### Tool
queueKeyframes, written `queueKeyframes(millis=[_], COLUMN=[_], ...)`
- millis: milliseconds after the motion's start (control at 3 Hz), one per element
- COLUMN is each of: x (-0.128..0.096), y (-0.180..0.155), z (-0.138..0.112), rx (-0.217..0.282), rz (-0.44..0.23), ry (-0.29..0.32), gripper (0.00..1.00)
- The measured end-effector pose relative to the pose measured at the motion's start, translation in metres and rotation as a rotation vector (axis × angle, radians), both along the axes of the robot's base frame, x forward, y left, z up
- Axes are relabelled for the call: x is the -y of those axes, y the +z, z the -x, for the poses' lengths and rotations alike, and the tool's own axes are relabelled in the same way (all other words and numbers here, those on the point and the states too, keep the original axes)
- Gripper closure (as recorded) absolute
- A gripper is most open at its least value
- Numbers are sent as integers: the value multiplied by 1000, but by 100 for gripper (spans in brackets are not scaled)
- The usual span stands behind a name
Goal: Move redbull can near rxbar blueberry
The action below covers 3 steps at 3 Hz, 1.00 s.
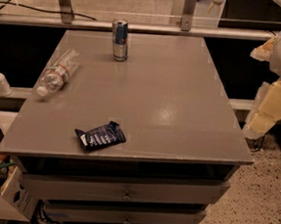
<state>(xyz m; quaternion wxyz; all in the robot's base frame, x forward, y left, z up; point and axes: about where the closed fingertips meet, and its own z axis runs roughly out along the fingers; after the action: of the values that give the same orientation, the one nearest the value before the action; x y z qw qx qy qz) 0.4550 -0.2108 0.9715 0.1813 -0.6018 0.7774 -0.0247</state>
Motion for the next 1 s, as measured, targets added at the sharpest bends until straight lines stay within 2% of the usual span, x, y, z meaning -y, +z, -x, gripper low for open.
queueKeyframes(millis=[333, 667, 1000], x=[-6, -28, -62], y=[-29, -62, -86], z=[-40, -94, -141], rx=[21, 49, 71], rz=[-95, -224, -356], ry=[-14, -27, -28], gripper=[0, 0, 0])
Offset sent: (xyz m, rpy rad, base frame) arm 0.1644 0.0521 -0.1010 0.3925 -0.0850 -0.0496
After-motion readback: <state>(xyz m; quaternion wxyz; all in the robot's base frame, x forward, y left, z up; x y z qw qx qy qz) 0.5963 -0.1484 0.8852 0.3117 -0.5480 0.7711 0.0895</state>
